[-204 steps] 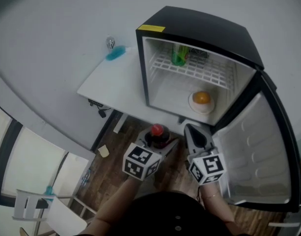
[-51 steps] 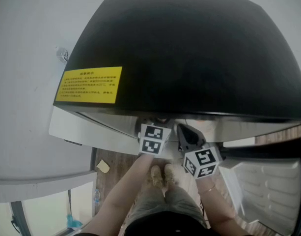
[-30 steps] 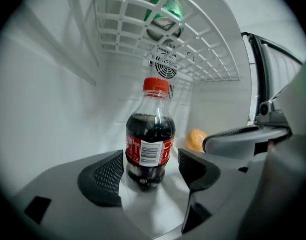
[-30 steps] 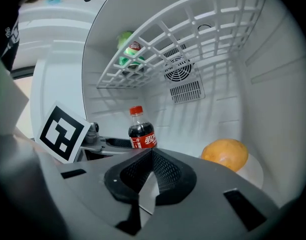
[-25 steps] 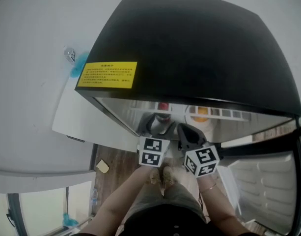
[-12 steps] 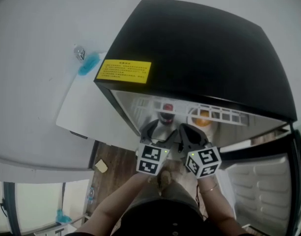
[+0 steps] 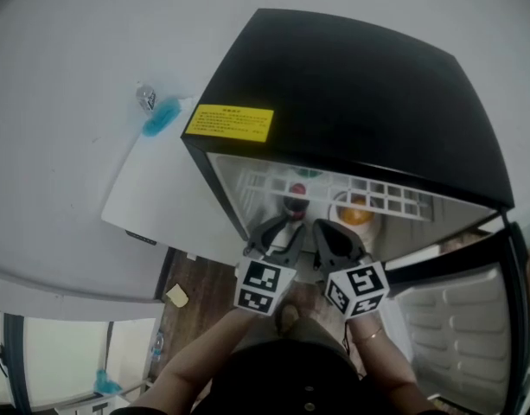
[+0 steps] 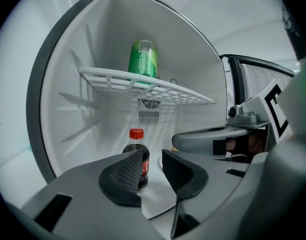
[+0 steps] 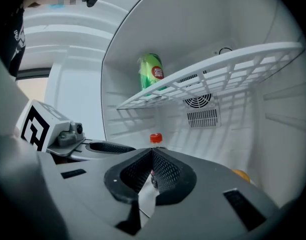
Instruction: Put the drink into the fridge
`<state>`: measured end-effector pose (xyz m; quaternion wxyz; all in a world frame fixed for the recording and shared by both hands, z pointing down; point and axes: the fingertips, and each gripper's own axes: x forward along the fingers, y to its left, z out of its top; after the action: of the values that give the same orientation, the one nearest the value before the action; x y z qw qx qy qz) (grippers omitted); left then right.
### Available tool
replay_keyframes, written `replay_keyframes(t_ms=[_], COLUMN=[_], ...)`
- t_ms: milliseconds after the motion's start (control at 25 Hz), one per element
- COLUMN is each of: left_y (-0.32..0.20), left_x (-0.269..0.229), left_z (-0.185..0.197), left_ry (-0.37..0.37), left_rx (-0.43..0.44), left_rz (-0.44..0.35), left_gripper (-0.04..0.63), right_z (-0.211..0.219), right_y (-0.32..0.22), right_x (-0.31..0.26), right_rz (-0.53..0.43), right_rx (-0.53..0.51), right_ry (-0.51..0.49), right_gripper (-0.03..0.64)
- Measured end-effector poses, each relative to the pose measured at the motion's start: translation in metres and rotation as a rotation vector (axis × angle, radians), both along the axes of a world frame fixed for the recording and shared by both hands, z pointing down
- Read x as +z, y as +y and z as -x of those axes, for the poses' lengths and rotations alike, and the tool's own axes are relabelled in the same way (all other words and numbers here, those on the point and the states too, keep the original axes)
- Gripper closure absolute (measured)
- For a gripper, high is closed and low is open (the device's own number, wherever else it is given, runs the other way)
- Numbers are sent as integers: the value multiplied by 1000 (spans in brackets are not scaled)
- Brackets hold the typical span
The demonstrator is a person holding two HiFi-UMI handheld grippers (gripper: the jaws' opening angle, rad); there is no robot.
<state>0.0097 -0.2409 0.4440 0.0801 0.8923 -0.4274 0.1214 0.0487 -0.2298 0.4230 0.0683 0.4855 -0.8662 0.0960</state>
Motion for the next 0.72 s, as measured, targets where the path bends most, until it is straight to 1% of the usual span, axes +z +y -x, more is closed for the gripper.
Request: replay_keyframes(t_ms=[200, 400, 720], left_y=[1, 3, 10], left_x=[-8, -7, -18], left_z=[8, 16, 20], left_ry=[7, 30, 54], left_rx=[-1, 7, 21], left_rz=[-19, -1, -21], left_gripper=[503, 555, 588], right_z=[3, 9, 20], right_y=[5, 9, 11], right_x=[-6, -14, -17], right_rz=[-15, -42, -53], right_rx=[-22, -31, -41], right_ry=[20, 33, 23], right_gripper=[608, 608, 608])
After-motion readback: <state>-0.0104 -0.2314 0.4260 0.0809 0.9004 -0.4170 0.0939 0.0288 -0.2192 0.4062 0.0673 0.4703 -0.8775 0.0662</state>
